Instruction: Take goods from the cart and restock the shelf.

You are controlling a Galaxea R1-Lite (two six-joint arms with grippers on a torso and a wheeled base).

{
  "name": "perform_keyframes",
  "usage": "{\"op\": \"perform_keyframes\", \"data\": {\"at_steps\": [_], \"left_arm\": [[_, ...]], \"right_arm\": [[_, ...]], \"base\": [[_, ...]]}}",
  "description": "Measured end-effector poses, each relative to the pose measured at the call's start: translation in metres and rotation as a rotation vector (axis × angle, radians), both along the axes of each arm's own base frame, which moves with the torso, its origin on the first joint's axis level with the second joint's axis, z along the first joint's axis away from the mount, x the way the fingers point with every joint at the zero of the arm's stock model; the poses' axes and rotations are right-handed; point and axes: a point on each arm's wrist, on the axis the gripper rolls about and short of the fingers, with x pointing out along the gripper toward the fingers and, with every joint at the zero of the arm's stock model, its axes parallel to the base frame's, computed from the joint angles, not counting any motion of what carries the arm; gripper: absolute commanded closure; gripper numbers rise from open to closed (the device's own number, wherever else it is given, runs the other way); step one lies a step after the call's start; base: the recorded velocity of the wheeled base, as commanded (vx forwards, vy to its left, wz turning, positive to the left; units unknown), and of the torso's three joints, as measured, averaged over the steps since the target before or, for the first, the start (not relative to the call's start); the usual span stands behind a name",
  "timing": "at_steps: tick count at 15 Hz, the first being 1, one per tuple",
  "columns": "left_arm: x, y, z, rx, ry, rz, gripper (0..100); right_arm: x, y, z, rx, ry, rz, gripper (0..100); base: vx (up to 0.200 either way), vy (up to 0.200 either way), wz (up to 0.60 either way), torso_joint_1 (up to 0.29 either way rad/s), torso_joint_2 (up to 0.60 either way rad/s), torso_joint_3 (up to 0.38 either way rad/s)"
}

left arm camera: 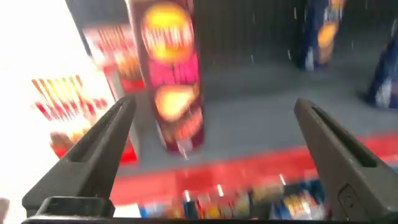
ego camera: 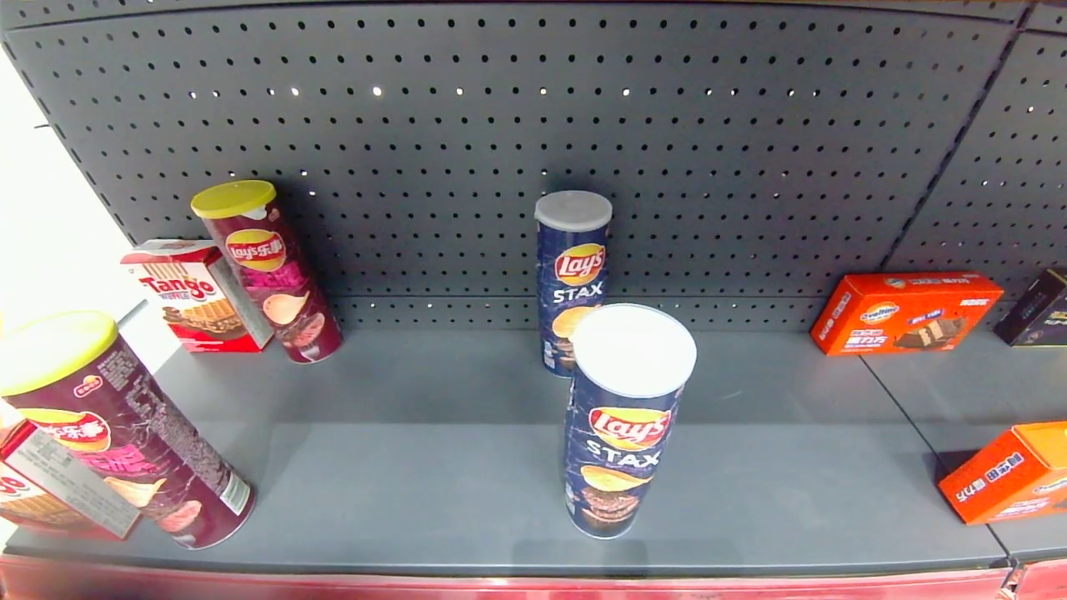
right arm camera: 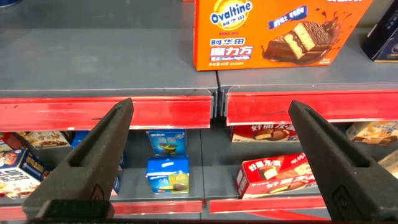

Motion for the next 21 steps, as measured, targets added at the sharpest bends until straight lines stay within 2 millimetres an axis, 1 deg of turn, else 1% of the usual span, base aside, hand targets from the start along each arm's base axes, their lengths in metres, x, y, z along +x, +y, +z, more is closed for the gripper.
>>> {"op": "perform_keyframes", "data": {"at_steps": [2,4,5,7,8,10,12,13,17,20,21], "left_arm": [[0.000,0.000,-0.011,0.002,0.074,-0.003,0],[-0.001,0.000,-0.018,0.008,0.126,-0.001,0],[0.000,0.001,-0.024,-0.003,0.185,0.021,0],[0.000,0.004,-0.029,-0.054,0.230,0.147,0],[0.000,0.004,-0.030,-0.065,0.240,0.165,0],[-0.001,0.004,-0.030,-0.051,0.240,0.144,0],[-0.001,0.001,-0.030,-0.012,0.238,0.044,0],[-0.001,0.001,-0.030,0.005,0.236,0.024,0],[-0.001,0.001,-0.030,0.001,0.237,0.025,0],[-0.001,0.001,-0.030,0.001,0.239,0.024,0],[-0.001,0.001,-0.030,0.002,0.239,0.023,0]], "right_arm": [[0.000,0.000,0.000,0.000,0.000,0.000,0],[0.000,0.000,0.000,0.000,0.000,0.000,0],[0.000,0.000,0.000,0.000,0.000,-0.001,0],[0.000,0.000,0.000,0.000,0.000,0.000,0],[0.000,0.000,0.000,0.000,0.000,0.000,0],[0.000,0.000,0.000,0.000,0.000,0.000,0],[0.000,0.000,0.000,0.000,0.000,0.000,0],[0.000,0.000,0.000,0.000,0.000,0.000,0],[0.000,0.000,0.000,-0.001,0.000,0.010,0],[0.000,0.001,0.000,-0.060,0.001,0.031,0],[0.000,0.001,0.002,-0.049,-0.010,0.037,0]], "base": [[0.000,0.000,0.00,0.000,0.00,0.000],[0.000,0.000,0.00,0.000,0.00,0.000],[0.000,0.000,0.00,0.000,0.00,0.000],[0.000,0.000,0.00,0.000,0.00,0.000],[0.000,0.000,0.00,0.000,0.00,0.000],[0.000,0.000,0.00,0.000,0.00,0.000],[0.000,0.000,0.00,0.000,0.00,0.000],[0.000,0.000,0.00,0.000,0.00,0.000],[0.000,0.000,0.00,0.000,0.00,0.000],[0.000,0.000,0.00,0.000,0.00,0.000],[0.000,0.000,0.00,0.000,0.00,0.000]]}}
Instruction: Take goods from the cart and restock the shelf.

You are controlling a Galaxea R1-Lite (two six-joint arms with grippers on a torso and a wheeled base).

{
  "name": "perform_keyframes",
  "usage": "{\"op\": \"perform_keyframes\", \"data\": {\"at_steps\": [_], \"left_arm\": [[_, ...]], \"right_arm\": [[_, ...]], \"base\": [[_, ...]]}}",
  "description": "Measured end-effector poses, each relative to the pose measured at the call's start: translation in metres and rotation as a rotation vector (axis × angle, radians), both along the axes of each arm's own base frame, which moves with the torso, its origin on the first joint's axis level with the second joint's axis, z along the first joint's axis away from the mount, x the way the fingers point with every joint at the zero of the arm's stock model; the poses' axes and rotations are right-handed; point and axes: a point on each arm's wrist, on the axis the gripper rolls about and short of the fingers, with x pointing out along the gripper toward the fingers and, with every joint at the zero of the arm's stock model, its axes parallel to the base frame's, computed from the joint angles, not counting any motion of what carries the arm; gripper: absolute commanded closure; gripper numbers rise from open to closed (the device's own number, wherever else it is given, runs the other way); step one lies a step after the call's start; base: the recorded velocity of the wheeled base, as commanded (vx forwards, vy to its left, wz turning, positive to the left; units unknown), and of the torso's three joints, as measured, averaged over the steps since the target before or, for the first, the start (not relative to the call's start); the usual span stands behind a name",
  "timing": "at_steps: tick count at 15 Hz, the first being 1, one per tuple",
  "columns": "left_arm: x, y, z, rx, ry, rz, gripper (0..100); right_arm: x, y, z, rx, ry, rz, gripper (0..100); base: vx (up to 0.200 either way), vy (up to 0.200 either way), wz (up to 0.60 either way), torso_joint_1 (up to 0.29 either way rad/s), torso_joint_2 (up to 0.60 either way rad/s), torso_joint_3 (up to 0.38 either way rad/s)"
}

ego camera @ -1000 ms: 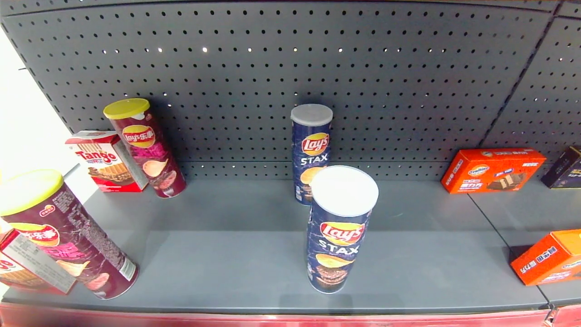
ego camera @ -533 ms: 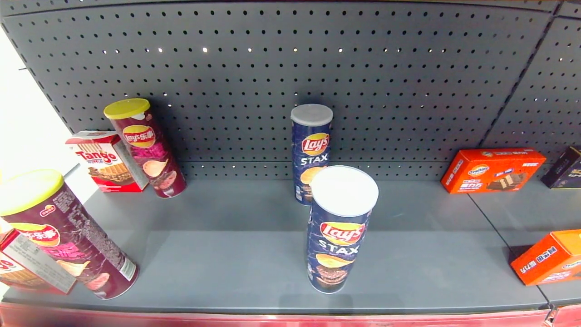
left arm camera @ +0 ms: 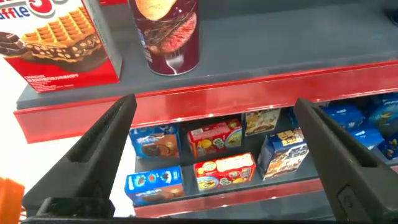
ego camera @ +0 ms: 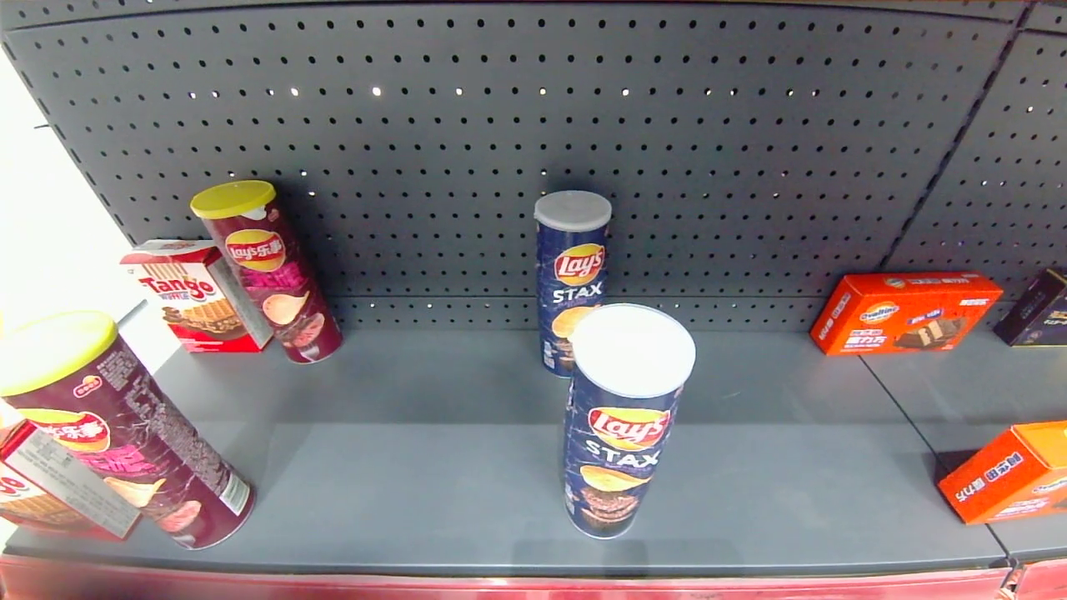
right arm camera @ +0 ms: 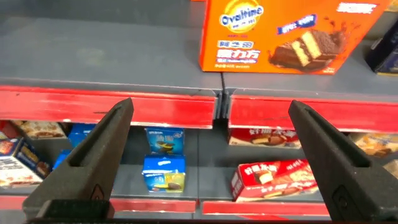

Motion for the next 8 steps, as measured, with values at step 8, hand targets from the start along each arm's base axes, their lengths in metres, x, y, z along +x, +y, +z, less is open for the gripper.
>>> {"op": "perform_keyframes", "data": {"at_steps": [8], "left_arm": [[0.000,0.000,0.000,0.006,-0.001,0.000,0]], "right_arm": [[0.037,0.005,0.112,0.082,0.054,0.287,0]], "base": [[0.000,0.000,0.00,0.000,0.00,0.000]]}}
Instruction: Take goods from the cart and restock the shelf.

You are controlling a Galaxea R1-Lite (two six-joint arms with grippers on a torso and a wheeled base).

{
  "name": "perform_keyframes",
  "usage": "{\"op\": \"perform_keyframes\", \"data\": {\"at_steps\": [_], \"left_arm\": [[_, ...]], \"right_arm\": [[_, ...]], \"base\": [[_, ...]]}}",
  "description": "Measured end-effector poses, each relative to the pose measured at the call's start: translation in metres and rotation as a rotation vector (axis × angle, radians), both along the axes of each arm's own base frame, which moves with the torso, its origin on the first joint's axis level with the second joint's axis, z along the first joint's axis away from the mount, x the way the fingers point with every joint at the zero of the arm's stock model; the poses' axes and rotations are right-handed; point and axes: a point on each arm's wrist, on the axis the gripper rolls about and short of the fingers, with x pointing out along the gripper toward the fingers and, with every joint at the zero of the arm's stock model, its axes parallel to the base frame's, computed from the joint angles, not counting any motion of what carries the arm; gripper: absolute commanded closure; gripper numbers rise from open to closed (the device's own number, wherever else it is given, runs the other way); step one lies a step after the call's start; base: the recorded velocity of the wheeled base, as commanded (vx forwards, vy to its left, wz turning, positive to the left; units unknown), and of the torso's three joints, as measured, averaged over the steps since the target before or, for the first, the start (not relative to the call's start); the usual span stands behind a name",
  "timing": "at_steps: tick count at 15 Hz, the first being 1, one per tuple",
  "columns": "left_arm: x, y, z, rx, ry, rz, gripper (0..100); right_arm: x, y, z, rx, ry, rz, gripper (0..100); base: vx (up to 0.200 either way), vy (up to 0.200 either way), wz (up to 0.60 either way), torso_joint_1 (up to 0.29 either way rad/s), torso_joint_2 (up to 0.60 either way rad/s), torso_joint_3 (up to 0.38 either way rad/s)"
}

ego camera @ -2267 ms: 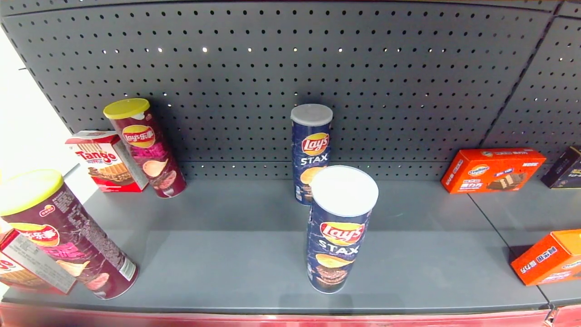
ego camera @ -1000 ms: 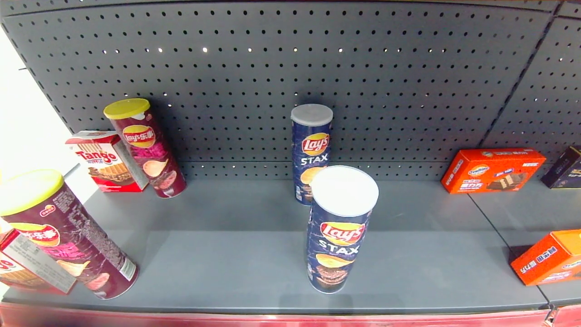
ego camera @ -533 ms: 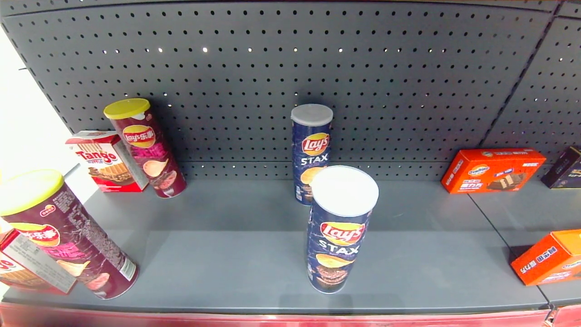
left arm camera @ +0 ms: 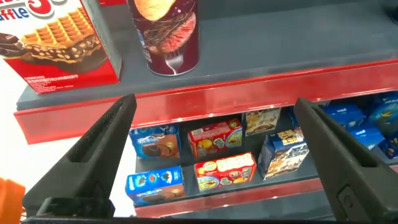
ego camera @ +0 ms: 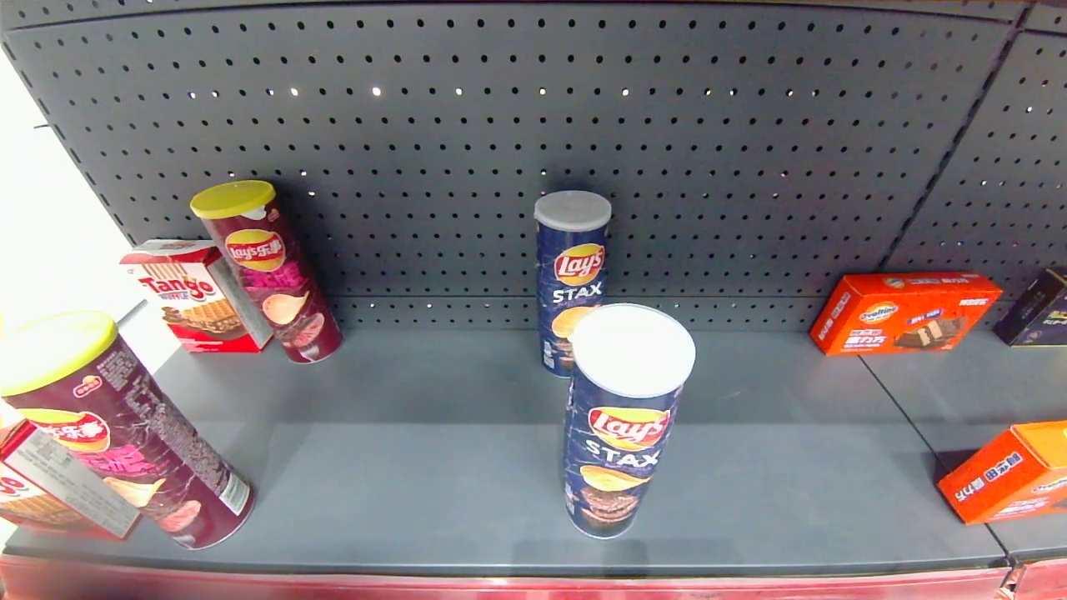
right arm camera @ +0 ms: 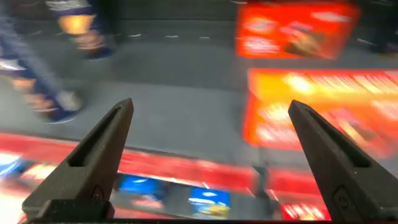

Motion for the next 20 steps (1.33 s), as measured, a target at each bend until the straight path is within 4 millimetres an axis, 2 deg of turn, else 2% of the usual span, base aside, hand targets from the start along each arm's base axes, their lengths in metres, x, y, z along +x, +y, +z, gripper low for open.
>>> {"op": "perform_keyframes", "data": {"at_steps": [4,8,13,20], "left_arm": [[0.000,0.002,0.000,-0.004,0.000,0.092,0],[0.000,0.001,0.000,-0.010,0.001,0.035,0],[0.000,0.000,0.000,-0.008,0.001,0.021,0],[0.000,0.000,0.000,-0.010,0.002,0.022,0]], "right_arm": [[0.052,0.026,0.021,-0.061,0.088,0.288,0],[0.082,0.065,0.020,-0.116,0.190,0.501,0],[0.105,0.097,0.007,-0.170,0.294,0.584,0],[0.138,0.129,0.003,-0.203,0.357,0.604,0]], "base": [[0.000,0.000,0.00,0.000,0.00,0.000],[0.000,0.000,0.00,0.000,0.00,0.000],[0.000,0.000,0.00,0.000,0.00,0.000],[0.000,0.000,0.00,0.000,0.00,0.000]]}}
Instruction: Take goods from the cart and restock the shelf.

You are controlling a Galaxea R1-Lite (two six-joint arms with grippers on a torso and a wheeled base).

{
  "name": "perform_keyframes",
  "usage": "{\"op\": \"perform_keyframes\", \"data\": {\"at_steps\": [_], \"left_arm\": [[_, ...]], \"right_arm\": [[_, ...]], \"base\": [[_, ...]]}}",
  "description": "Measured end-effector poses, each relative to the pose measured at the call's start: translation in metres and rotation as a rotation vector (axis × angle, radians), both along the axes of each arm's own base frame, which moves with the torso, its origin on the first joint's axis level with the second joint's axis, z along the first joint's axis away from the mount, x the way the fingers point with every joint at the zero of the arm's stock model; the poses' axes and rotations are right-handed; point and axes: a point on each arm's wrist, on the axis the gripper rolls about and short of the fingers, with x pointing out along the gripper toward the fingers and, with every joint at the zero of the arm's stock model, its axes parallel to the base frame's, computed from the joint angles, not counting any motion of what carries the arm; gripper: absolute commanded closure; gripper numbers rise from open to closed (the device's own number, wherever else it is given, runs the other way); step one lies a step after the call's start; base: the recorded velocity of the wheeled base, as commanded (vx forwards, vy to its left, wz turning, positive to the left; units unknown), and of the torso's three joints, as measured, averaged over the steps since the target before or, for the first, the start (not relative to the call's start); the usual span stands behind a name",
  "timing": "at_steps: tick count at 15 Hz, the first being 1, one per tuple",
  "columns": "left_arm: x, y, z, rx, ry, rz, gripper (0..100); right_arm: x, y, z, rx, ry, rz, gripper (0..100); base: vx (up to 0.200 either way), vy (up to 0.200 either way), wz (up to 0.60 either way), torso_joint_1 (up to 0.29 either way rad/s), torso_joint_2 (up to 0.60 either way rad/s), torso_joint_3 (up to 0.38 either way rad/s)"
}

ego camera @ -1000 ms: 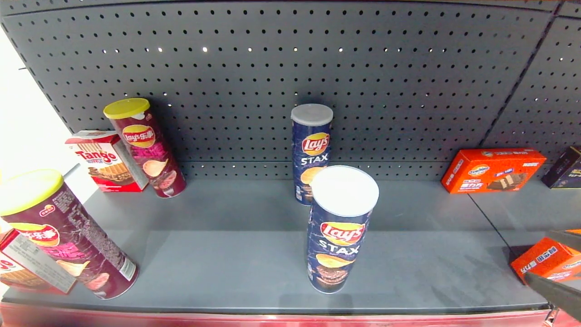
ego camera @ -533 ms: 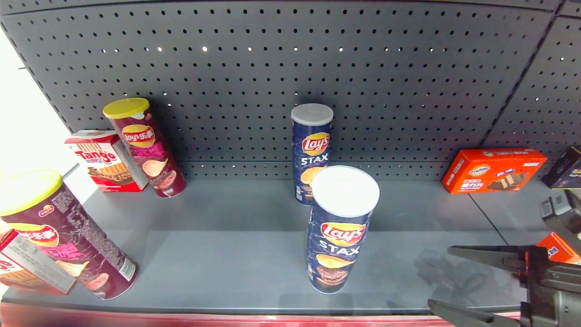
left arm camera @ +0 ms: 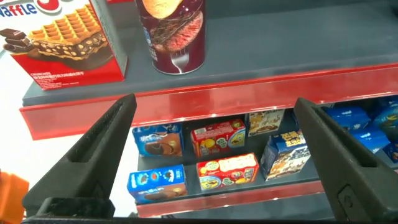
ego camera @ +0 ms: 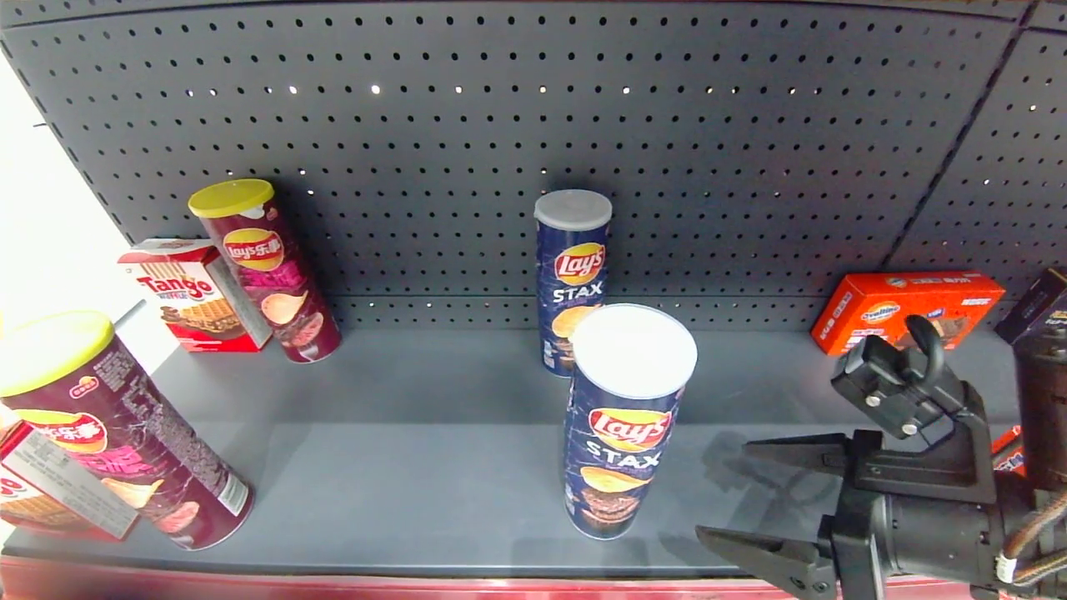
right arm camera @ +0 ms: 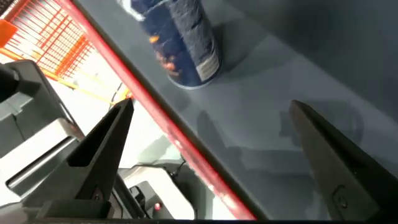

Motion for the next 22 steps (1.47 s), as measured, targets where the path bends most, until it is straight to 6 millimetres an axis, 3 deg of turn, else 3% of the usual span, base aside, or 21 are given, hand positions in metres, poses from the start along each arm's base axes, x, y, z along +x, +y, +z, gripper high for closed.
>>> {"op": "perform_keyframes", "data": {"at_steps": [6,22], "left_arm": [[0.000,0.000,0.000,-0.003,0.000,0.002,0],[0.000,0.000,0.000,-0.001,0.001,0.004,0]], "right_arm": [[0.025,0.018,0.000,-0.035,-0.022,0.005,0],[0.050,0.016,-0.002,-0.038,-0.020,-0.061,0]], "base": [[0.000,0.000,0.00,0.000,0.00,0.000],[0.000,0.000,0.00,0.000,0.00,0.000]]}}
